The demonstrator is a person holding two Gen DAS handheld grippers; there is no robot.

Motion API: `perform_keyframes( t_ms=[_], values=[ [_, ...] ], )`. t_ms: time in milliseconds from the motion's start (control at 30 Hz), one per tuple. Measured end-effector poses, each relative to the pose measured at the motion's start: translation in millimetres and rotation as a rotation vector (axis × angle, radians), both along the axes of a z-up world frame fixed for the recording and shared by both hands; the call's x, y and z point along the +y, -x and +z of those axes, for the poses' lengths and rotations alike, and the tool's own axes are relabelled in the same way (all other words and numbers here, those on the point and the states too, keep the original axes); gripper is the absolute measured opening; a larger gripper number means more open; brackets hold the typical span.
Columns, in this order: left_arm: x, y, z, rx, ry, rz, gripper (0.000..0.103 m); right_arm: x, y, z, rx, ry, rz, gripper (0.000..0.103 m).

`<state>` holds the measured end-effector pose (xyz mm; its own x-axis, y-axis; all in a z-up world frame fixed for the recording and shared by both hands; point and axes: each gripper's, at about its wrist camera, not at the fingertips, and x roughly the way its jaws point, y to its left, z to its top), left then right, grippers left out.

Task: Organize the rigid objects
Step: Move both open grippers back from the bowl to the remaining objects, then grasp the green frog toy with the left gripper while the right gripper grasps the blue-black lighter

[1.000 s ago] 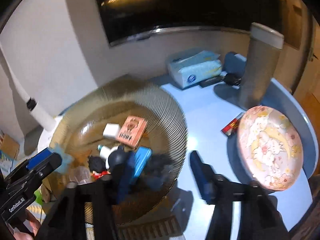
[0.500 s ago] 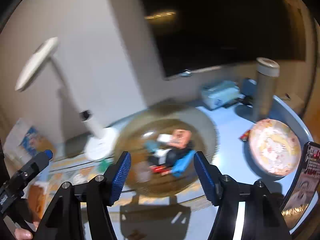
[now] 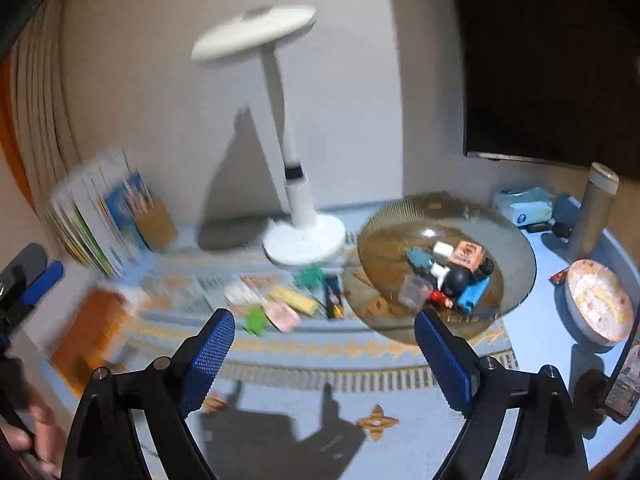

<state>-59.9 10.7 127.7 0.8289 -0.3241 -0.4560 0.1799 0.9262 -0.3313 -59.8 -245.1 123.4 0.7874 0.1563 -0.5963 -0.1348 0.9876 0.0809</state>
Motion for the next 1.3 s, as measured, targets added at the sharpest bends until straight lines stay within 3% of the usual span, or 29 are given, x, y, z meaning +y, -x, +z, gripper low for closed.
perform_keyframes(
  t_ms=[67, 133, 333, 400, 667, 800, 900, 1000, 1067, 1233, 1300],
  values=[
    [12, -11, -42, 0.08, 0.005, 0.031, 0.102, 12, 1, -34, 0.001, 0.042, 0.041, 0.091],
    [22, -14, -63, 0.117, 0.034, 0.051, 0.102, 20, -2, -64, 0.021, 0.103, 0.062, 0.09],
    [26, -20, -90, 0.147, 0.014, 0.095, 0.102, 14, -12, -95, 0.059, 0.183, 0.034, 0.091],
    [25, -20, -93, 0.175, 0.008, 0.077, 0.102, 5, -15, -94, 0.063, 0.137, 0.025, 0.091],
    [18, -24, -102, 0.224, -0.039, 0.043, 0.102, 2, -21, -101, 0.12, 0.109, 0.048, 0.091],
    [4, -39, -99, 0.262, -0.064, -0.063, 0.102, 6, -31, -105, 0.178, 0.104, 0.089, 0.091],
    [-19, -57, -87, 0.257, -0.151, -0.172, 0.102, 3, -49, -104, 0.248, 0.077, 0.122, 0.09],
    [-41, -83, -82, 0.267, -0.203, -0.254, 0.102, -1, -82, -102, 0.327, 0.079, 0.082, 0.078],
    [-56, -106, -86, 0.284, -0.235, -0.265, 0.102, -3, -104, -106, 0.379, 0.022, 0.078, 0.058],
    [-83, -135, -100, 0.308, -0.259, -0.339, 0.102, 0, -140, -115, 0.355, -0.017, 0.004, 0.052],
    [-89, -144, -108, 0.331, -0.253, -0.364, 0.092, 3, -149, -114, 0.341, -0.017, 0.004, 0.051]
  ],
)
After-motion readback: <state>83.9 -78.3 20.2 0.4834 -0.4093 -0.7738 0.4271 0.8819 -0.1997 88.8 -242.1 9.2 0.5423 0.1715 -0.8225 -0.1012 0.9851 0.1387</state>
